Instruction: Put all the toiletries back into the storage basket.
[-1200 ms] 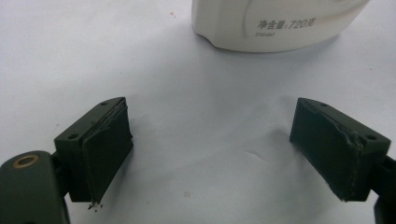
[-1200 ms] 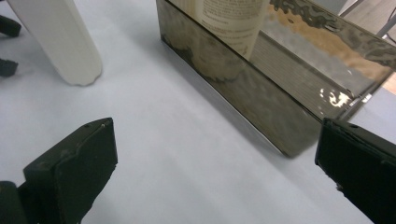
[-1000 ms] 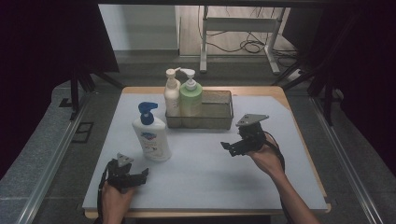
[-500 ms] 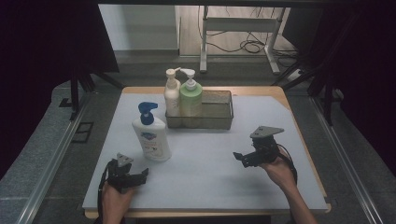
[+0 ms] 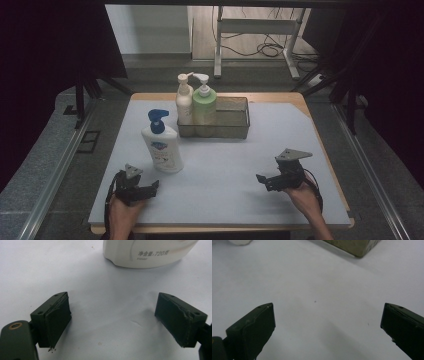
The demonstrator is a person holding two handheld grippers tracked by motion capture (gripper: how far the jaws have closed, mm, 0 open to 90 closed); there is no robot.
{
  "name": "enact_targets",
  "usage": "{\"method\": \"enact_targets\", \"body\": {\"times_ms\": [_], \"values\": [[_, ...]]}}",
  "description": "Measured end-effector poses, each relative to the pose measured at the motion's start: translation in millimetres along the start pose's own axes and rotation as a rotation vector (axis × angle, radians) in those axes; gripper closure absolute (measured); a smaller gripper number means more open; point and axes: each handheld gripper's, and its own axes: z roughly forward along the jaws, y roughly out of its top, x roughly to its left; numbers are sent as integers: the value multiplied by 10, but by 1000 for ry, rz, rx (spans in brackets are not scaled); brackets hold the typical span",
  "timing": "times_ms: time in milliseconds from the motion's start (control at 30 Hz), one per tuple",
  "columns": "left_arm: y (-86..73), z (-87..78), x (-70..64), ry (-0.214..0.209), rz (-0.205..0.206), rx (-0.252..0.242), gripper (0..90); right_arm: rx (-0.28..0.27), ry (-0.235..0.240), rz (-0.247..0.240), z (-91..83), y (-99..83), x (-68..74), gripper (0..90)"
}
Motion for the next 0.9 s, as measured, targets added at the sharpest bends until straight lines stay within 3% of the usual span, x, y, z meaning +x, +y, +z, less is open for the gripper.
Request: {"method": "enact_targets", "body": {"times_ms": [133, 233, 433, 733, 900], "values": [[10, -13, -7, 10, -4, 1, 154, -6, -10, 22, 11, -95, -13, 0], [21, -31, -16, 3, -2, -9, 255, -4, -15, 29, 26, -174, -13, 0], [63, -68, -51, 2, 25, -44, 361, 15, -27, 21, 96, -314, -7, 0], [130, -61, 20, -60, -15, -69, 613, 74, -34, 21, 224, -419, -50, 0], [198, -20, 56, -63, -22, -67, 790, 82, -43, 8, 236, -418, -32, 0]]}}
